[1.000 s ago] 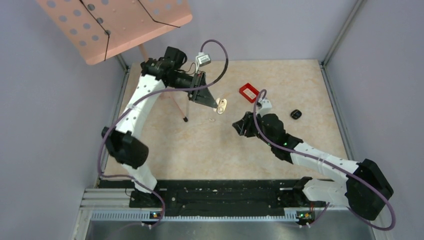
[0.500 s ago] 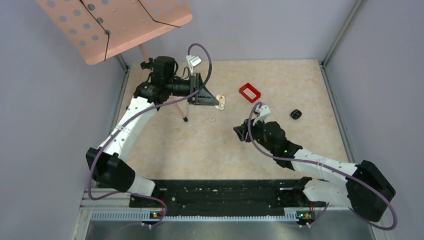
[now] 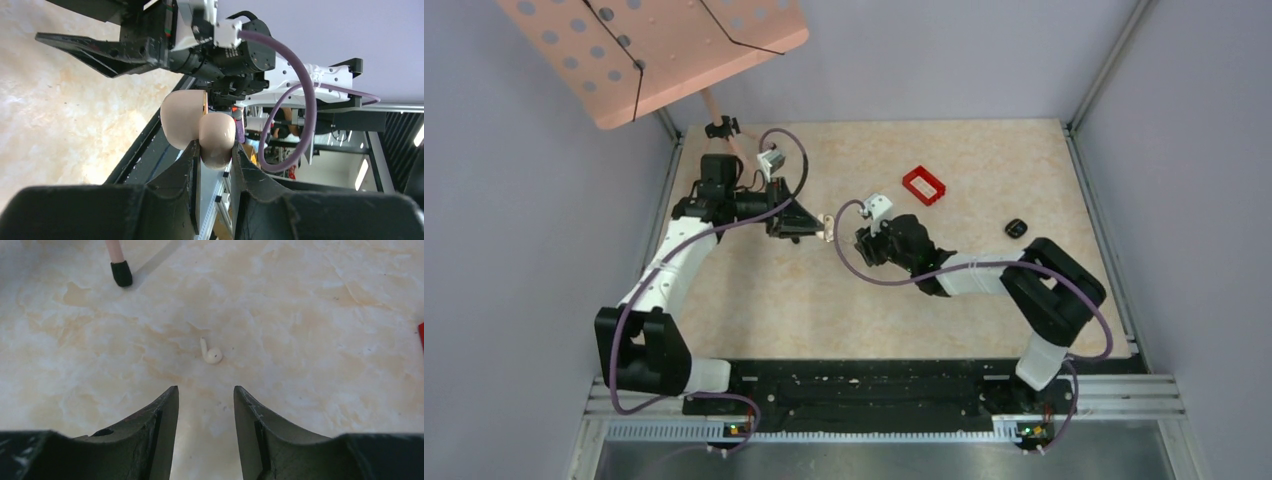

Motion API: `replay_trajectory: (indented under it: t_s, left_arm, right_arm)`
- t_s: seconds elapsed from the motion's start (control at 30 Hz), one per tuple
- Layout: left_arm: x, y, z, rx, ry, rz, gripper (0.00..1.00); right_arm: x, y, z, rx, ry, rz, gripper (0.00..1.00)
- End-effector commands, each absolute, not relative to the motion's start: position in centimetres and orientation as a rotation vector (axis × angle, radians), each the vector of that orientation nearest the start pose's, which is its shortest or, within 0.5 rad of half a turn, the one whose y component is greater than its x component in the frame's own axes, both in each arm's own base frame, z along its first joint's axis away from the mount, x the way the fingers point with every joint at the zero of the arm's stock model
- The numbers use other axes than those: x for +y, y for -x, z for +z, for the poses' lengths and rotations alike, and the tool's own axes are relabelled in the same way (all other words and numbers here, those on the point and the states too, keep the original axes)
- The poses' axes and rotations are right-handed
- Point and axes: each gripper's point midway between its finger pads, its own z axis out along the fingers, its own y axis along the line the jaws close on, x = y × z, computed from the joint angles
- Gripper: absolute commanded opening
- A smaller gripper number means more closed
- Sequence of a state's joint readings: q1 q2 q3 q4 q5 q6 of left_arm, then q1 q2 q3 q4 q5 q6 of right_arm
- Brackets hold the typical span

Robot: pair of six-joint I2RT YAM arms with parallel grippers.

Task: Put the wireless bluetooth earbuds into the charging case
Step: Pick up the earbud from the center of the board.

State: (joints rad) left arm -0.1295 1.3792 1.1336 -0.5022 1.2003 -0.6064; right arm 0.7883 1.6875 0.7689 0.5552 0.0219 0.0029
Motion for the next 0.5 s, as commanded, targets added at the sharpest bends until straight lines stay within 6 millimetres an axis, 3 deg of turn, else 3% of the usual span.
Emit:
replay_trajectory:
  t_s: [0.0, 0.27, 0.47]
  left_arm:
    - [-18.1, -25.5, 27.8, 2.209, -0.122, -1.755, 0.00]
    - [-15.3, -27.1, 27.2, 2.176, 0.031, -1.672, 0.00]
    - [-14.8, -27.2, 26.7, 2.169, 0.072, -1.669, 0.00]
  right_arm:
    - [35.1, -35.8, 9.6, 1.849, 0.623, 0.514, 0.45]
    - [36.3, -37.5, 5.5, 1.994, 0.490, 0.512, 0.44]
    - [36.1, -37.8, 4.0, 2.038, 0.479, 0.476, 0.38]
